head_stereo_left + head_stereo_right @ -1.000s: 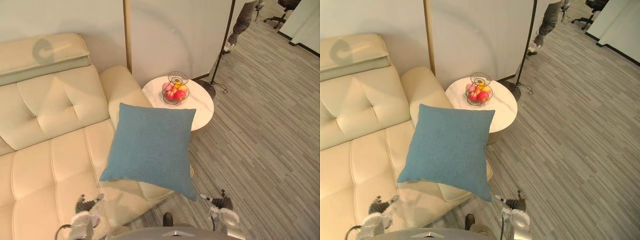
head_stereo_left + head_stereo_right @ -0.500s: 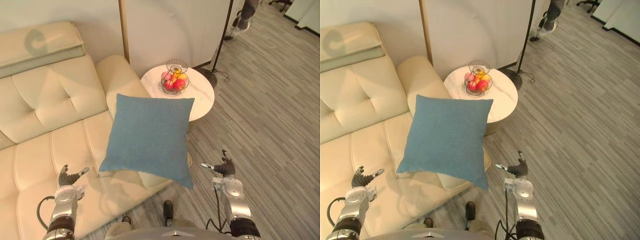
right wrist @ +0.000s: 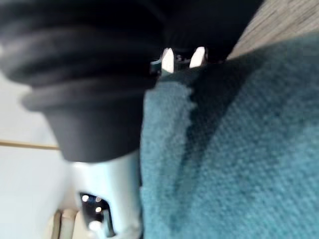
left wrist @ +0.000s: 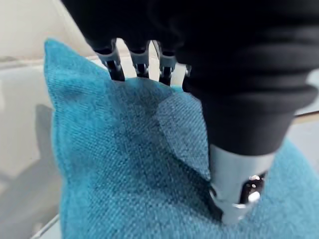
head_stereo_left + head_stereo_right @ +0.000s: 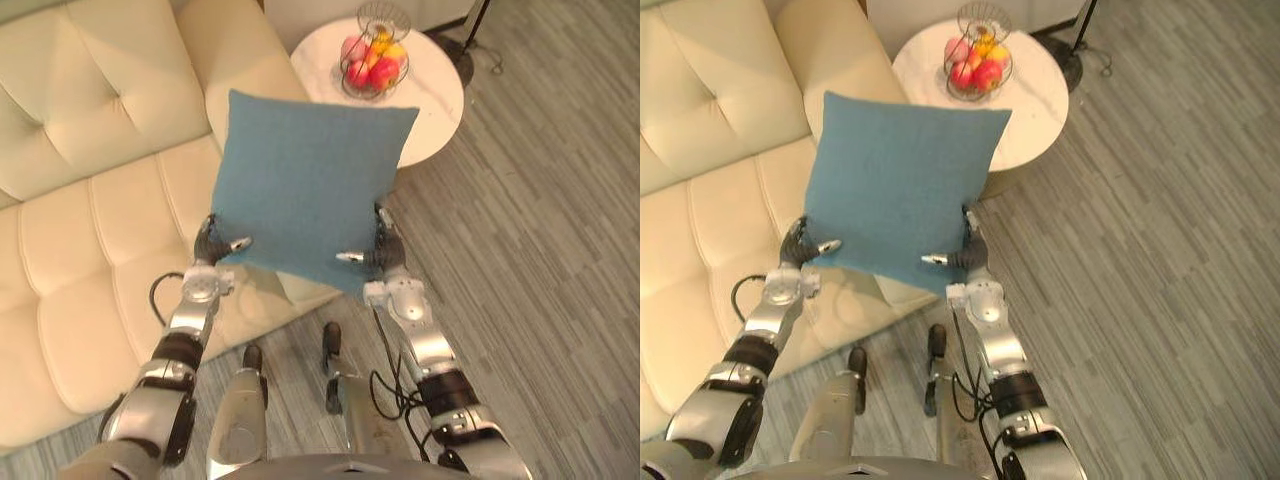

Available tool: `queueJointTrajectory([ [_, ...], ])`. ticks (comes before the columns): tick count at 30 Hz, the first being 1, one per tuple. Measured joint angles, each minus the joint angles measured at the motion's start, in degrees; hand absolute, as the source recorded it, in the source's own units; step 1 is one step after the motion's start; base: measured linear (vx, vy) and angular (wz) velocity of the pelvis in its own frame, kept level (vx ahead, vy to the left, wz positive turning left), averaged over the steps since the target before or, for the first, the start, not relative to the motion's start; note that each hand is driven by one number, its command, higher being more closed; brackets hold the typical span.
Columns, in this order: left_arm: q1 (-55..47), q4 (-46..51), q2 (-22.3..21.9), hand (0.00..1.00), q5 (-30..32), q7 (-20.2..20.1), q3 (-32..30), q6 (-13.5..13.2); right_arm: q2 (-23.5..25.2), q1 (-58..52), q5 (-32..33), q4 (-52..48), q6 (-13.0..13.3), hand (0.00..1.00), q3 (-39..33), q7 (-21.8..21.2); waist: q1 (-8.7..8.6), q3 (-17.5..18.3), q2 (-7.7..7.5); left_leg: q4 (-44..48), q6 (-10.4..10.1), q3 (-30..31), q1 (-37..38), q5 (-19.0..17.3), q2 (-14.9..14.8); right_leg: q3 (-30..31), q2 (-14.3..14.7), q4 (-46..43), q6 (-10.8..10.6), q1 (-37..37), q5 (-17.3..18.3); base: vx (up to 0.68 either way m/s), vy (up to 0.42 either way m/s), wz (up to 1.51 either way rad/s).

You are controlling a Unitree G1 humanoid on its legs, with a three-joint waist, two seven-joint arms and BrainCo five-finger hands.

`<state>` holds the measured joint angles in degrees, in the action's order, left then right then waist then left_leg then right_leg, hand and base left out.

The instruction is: Pick up cushions and gather them together orderly.

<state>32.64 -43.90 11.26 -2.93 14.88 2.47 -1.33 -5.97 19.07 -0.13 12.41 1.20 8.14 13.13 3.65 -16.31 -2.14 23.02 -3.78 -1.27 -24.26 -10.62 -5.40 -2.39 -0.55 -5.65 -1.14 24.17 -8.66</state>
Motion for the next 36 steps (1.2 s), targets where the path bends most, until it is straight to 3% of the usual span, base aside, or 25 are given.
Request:
queueJointTrajectory([
  [1, 1.77, -0.47, 0.03, 1.0, -0.54, 0.17, 0.05, 0.0, -0.01, 1.64, 0.33, 0.0, -0.14, 1.0, 0.16, 0.65, 0.01, -0.58, 0.06, 0.64, 0.14, -0.11, -1.39, -0.24, -0.02, -0.22, -0.21, -0.73, 0.0, 1.32, 0.0, -0.11, -0.012, 0.13],
  [7, 11.03, -3.1, 0.4, 1.0, -3.31, 1.44, 1.1, 0.23, -0.15, 10.67, 0.99, 2.42, -1.22, 1.0, 0.5, 5.09, -0.07, -4.01, 0.57, 2.2, 0.04, -1.13, -6.88, 1.15, -0.59, -1.55, -1.23, -3.37, 0.04, 6.36, -0.02, -0.09, -0.031, 0.16],
  [12, 15.66, -2.64, 3.28, 1.0, -7.45, 2.72, 1.11, 0.23, -1.33, 15.36, 3.28, 2.22, -1.35, 1.0, 0.48, 7.03, -0.05, -4.24, 0.68, 1.56, -0.3, -2.66, -9.67, 3.5, -1.25, -1.63, -1.32, -3.73, 0.7, 10.15, -0.73, -0.03, -0.056, 0.02],
  [19, 16.3, 2.97, 4.25, 1.0, -9.55, 3.52, 1.7, 0.01, -1.86, 15.65, 5.53, 1.74, 0.04, 1.0, -0.37, 7.07, -0.05, -4.68, 0.77, -1.24, -1.09, -2.47, -8.27, 5.02, -1.32, -1.98, -1.23, -3.49, 0.98, 9.79, -0.83, 0.0, -0.055, 0.03],
  [23, 15.42, 8.73, 4.29, 1.0, -10.02, 3.54, 3.47, -0.19, -1.89, 10.66, 6.5, -3.32, 0.34, 1.0, -0.42, 6.94, 0.05, -5.67, 1.03, -3.25, -1.42, -1.81, -5.4, 5.57, -1.32, -2.99, -1.21, -2.62, 1.31, 6.97, -0.59, 0.02, -0.039, 0.11],
  [30, 3.99, 23.79, 1.39, 1.0, -9.16, 3.38, 4.9, -2.01, -1.2, -2.55, 6.61, -11.39, 0.43, 1.0, -0.33, 5.63, 0.34, -5.65, 1.06, -8.32, -1.75, -2.09, 1.4, 6.88, -1.12, -3.4, -1.31, -2.68, 1.57, 2.58, 1.77, 0.09, -0.028, 0.04],
  [36, -15.57, 38.2, -5.0, 1.0, -5.7, 2.98, 4.05, -2.08, 0.07, -16.11, 5.55, -18.79, 0.99, 1.0, -1.28, 1.43, -0.37, -3.94, 1.68, -14.53, -2.35, -1.62, 10.98, 7.77, -0.34, -4.99, -2.05, -6.17, 1.38, -3.3, 7.09, 0.13, 0.001, 0.13],
])
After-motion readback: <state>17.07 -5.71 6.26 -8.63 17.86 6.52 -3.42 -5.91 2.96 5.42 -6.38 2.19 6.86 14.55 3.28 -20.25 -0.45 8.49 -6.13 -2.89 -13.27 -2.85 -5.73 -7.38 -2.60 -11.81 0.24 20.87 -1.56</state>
